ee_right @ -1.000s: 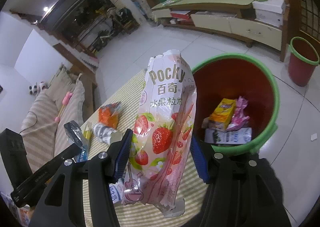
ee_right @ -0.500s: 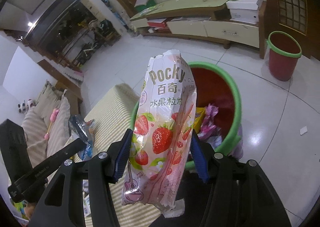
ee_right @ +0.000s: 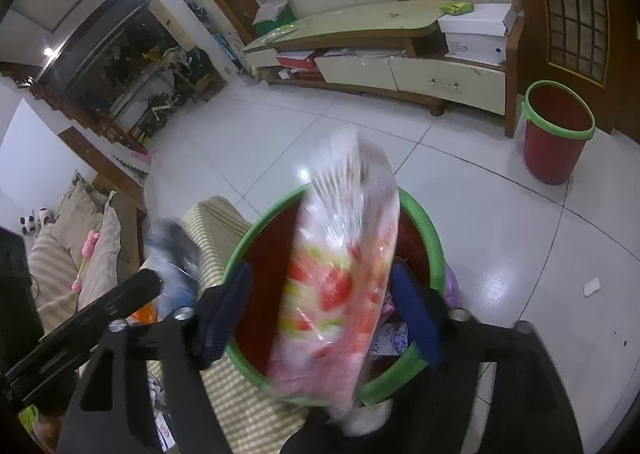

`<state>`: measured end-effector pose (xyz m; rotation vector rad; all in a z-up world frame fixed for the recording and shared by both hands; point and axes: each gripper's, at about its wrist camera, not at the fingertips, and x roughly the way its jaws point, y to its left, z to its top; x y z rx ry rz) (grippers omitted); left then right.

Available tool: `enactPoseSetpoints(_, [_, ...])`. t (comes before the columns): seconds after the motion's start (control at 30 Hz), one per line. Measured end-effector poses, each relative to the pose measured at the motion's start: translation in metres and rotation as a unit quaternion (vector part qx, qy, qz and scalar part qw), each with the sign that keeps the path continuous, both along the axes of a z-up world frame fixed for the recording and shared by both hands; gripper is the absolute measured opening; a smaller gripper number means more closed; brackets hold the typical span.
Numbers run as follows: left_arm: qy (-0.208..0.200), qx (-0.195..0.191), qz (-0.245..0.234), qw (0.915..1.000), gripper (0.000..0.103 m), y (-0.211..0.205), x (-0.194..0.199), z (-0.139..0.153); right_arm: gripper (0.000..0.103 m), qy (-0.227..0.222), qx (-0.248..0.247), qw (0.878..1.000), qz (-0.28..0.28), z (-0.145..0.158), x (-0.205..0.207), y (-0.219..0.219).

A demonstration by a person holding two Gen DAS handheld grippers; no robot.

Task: Collect trash
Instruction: 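Carry snack bag and Pocky wrapper to the red bucket and open both tools, then grasp brown box with left tool while right tool grasps crumpled paper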

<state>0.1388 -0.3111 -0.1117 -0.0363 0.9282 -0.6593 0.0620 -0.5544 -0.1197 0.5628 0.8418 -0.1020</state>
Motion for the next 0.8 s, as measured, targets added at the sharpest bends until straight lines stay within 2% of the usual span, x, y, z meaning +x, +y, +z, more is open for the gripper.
enactPoseSetpoints(0.13, [-0.010,0.021,0.007,0.9997,0.059,0.012,-0.003,0.002,0.073,-0.001,-0.003,1.000,0.003,0.003,-0.001,0.004])
enactPoseSetpoints(0.2, [-0.014,0.026,0.014,0.9995,0.064,0.023,-0.009,0.002,0.073,0.001,0.001,1.000,0.006,0.002,-0.005,0.010])
enactPoseSetpoints(0.27, [-0.015,0.026,0.024,0.9993,0.068,0.038,-0.016,0.000,0.074,0.006,0.006,1.000,0.012,0.000,-0.008,0.018])
enactPoseSetpoints(0.4, [-0.010,0.045,0.043,0.9980,0.068,0.070,-0.028,-0.007,0.074,0.019,0.022,0.999,0.023,-0.006,-0.015,0.041])
enactPoseSetpoints(0.53, [0.005,0.046,0.081,0.9956,0.070,0.112,-0.040,-0.011,0.075,0.032,0.029,0.998,0.043,-0.013,-0.020,0.068])
enactPoseSetpoints(0.6, [0.017,0.045,0.107,0.9931,0.070,0.140,-0.047,-0.016,0.075,0.042,0.026,0.997,0.058,-0.017,-0.021,0.087])
enactPoseSetpoints(0.8, [0.025,0.084,0.174,0.9809,0.070,0.215,-0.070,-0.032,0.075,0.054,0.013,0.993,0.101,-0.018,-0.025,0.133])
